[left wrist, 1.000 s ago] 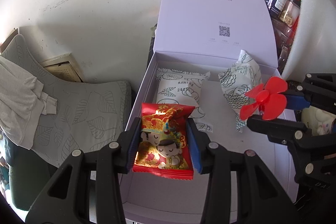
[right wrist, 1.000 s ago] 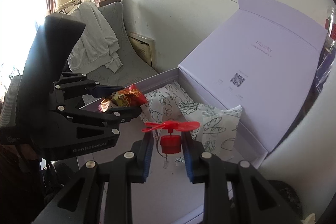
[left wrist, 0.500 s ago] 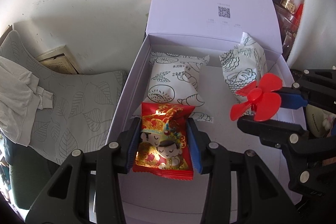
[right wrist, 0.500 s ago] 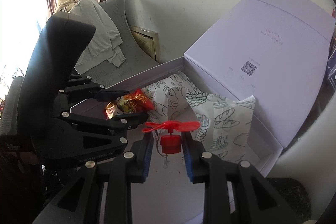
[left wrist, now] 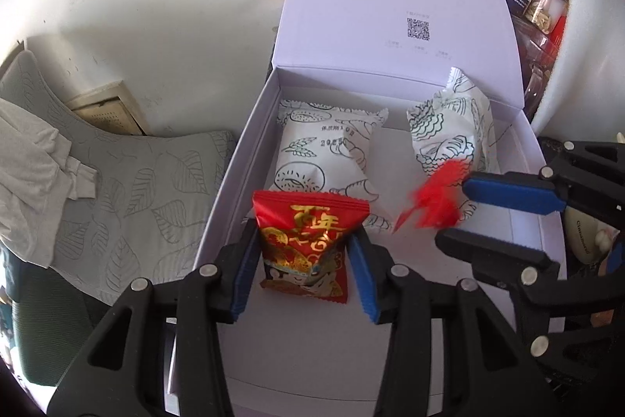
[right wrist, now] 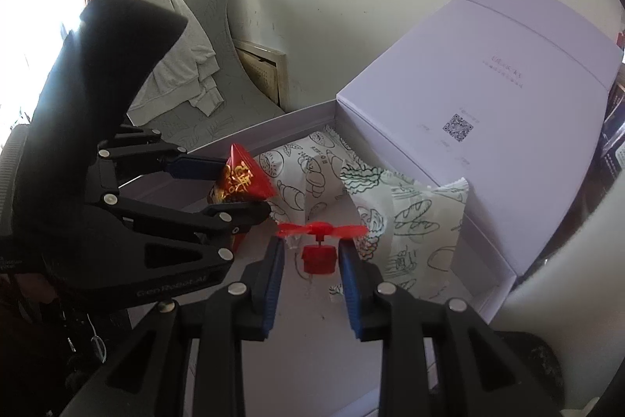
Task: Organize objects
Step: 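Lower the packet and fan into the box and open both tools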
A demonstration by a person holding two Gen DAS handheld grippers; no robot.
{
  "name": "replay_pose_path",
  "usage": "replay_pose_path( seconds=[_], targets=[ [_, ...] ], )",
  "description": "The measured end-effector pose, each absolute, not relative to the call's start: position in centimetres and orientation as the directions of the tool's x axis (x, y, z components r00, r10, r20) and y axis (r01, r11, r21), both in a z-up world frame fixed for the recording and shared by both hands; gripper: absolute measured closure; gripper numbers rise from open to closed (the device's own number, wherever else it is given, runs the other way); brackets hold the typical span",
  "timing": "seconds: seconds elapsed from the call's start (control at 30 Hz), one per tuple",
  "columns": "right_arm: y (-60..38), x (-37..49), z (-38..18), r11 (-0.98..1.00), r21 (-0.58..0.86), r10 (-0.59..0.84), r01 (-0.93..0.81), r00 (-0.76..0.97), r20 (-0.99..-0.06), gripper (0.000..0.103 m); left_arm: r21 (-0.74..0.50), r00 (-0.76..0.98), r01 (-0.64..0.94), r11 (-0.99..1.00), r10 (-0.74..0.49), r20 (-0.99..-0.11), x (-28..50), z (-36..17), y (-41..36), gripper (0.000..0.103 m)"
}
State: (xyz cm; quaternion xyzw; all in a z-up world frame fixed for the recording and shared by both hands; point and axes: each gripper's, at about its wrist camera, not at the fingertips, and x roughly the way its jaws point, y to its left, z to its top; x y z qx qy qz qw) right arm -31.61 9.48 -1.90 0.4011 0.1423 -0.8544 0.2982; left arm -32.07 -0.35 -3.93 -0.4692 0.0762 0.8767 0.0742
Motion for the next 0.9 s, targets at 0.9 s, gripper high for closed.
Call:
replay_pose_path(
  seconds=[0.9],
  targets=[
    [11.2,-27.5,5.1,-0.823,-0.047,-0.388,0.567,-0.621,-0.681,0.057,0.061,-0.656,-0.145,-0.987,0.05,-0.753,-28.6,3.2,-1.7,0.047]
  ],
)
